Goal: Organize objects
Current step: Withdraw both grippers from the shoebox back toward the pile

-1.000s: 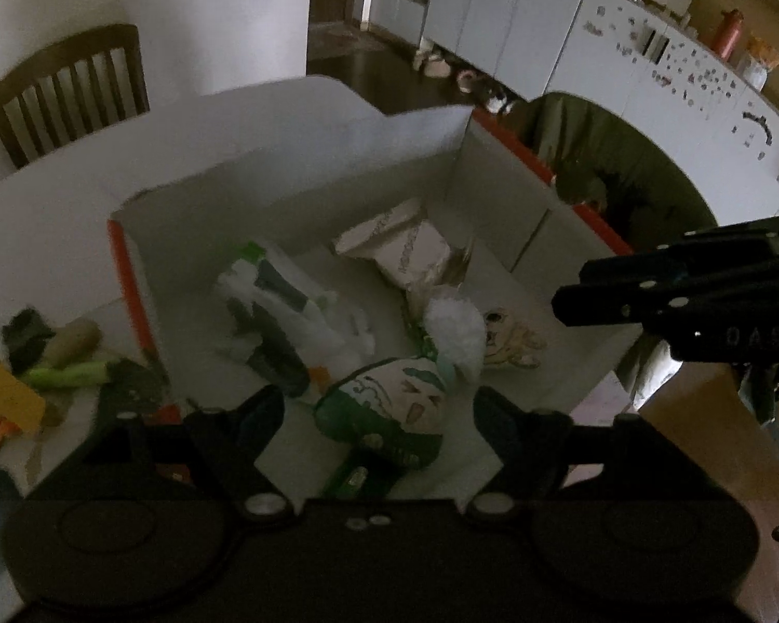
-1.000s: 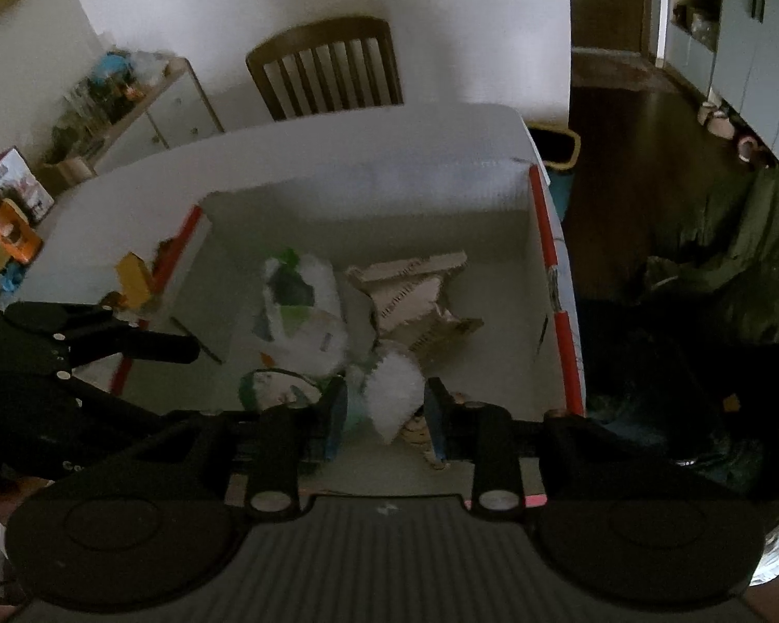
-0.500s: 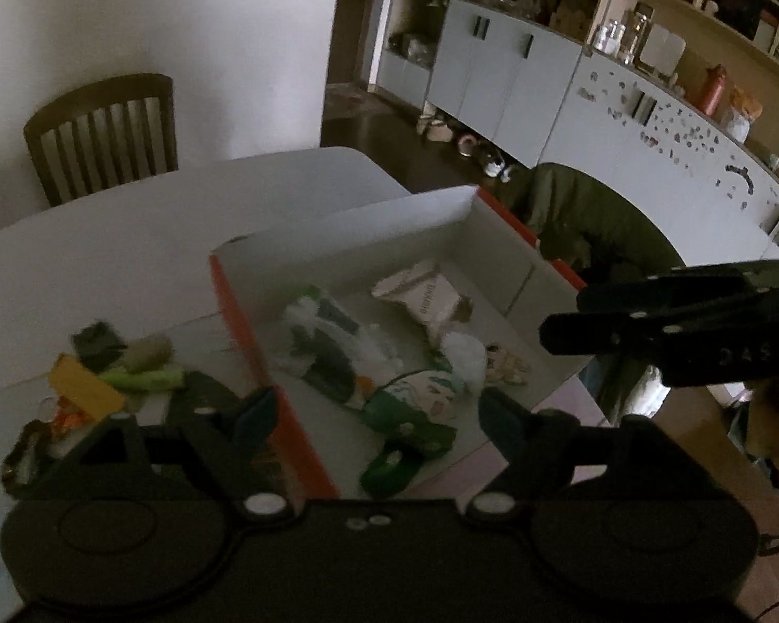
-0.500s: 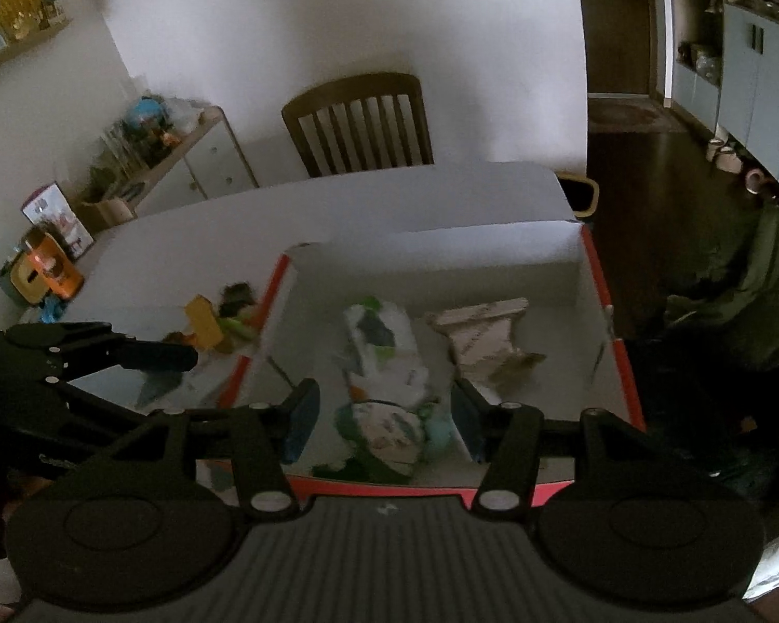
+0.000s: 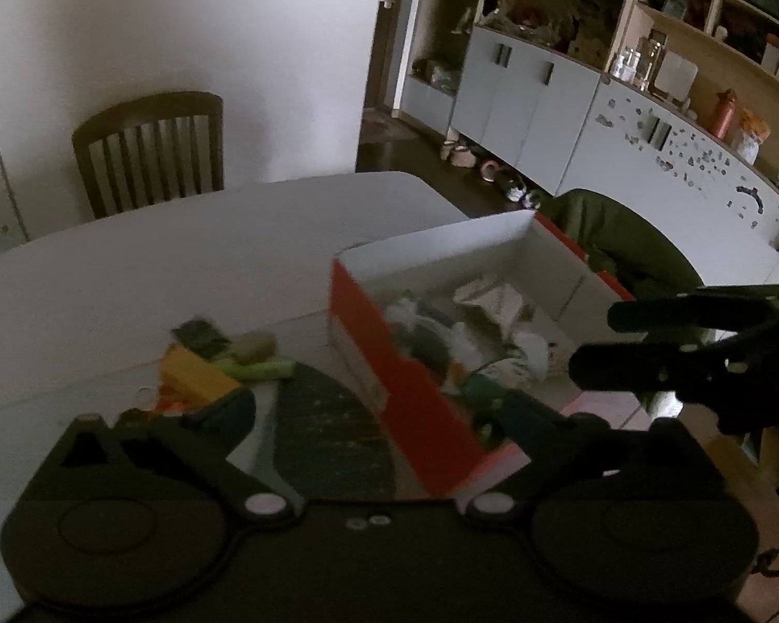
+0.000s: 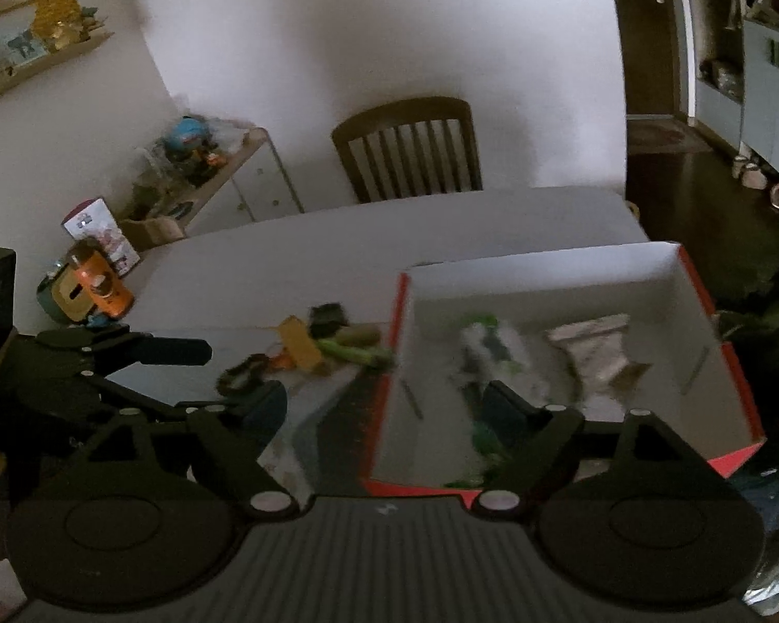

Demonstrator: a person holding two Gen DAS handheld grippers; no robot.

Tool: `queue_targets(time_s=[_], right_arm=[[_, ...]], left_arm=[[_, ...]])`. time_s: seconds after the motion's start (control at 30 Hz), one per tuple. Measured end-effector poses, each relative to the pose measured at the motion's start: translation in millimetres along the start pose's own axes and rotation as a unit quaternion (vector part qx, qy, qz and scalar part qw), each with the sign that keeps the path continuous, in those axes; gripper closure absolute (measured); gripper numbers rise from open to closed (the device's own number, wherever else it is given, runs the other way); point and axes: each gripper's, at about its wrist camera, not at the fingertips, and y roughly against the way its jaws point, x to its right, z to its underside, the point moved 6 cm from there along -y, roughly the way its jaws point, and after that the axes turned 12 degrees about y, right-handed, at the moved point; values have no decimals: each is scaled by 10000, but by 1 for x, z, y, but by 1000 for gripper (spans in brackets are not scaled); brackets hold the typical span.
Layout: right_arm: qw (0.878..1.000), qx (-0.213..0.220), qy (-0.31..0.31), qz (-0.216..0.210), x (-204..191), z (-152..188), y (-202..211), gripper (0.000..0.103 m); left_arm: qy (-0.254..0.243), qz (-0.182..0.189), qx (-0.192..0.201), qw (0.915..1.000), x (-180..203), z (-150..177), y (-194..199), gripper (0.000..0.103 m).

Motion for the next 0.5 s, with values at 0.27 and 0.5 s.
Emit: queue_targets(time_s=[0.27, 0.5], right_arm=[[9999, -110, 85, 25, -45, -9, -25, 20], [9998, 46, 110, 162, -71, -19, -47, 20]], left_arm=[[63, -158, 31, 9999, -50, -2, 14, 1], [114, -215, 57, 9997, -96, -2, 18, 1]])
